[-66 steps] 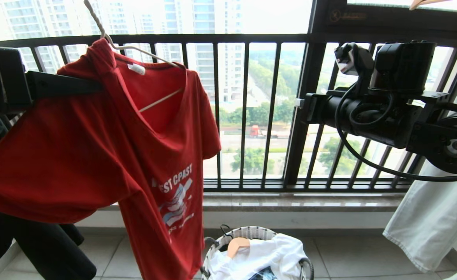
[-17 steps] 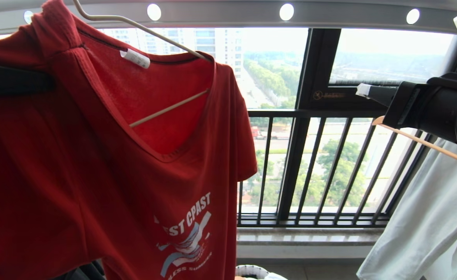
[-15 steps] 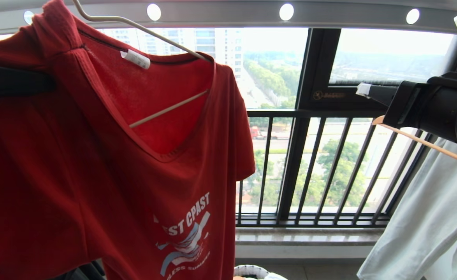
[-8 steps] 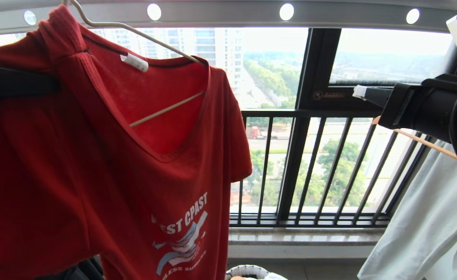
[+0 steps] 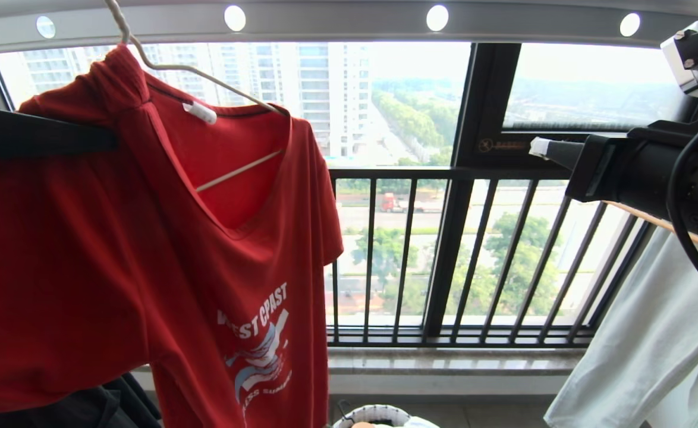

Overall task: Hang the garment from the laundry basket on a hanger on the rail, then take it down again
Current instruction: Hang the clothes rack on the clothesline

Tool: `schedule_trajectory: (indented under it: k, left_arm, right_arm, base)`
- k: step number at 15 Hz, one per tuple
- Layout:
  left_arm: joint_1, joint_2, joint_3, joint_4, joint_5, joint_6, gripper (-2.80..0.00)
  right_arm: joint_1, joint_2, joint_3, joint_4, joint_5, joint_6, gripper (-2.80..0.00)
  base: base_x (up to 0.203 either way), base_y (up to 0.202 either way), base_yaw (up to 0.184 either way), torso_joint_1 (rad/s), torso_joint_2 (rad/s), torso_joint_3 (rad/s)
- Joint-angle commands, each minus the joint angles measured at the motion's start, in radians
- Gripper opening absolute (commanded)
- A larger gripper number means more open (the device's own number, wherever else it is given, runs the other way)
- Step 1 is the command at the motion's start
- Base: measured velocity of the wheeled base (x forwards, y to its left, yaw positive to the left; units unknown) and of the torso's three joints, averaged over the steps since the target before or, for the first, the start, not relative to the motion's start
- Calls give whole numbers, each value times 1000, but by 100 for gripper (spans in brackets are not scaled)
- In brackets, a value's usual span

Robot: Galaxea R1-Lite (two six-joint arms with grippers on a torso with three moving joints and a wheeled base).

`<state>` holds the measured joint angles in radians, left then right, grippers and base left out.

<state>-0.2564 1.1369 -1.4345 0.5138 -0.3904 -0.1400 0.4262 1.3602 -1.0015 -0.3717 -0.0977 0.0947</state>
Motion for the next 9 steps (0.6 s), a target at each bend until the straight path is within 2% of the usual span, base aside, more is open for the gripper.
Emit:
schedule_trajectory:
  k: [1, 5, 7, 9]
  left_arm:
    - [-1, 33, 0, 1, 4, -1, -280]
    - [-1, 99, 0, -5, 31, 3, -280]
    - [-1, 116, 29, -80, 33, 1, -280]
    - [-1, 127, 72, -171, 65, 0, -280]
  right_arm:
    - [0, 7, 0, -3, -1, 0, -280]
    - [0, 8, 0, -3, -1, 0, -280]
    - [0, 8, 0, -3, -1, 0, -280]
    - [0, 8, 0, -3, -1, 0, -280]
  base:
    - [0, 0, 0, 0, 0, 0]
    - [0, 0, 0, 0, 0, 0]
    - [0, 0, 0, 0, 0, 0]
    - [0, 0, 0, 0, 0, 0]
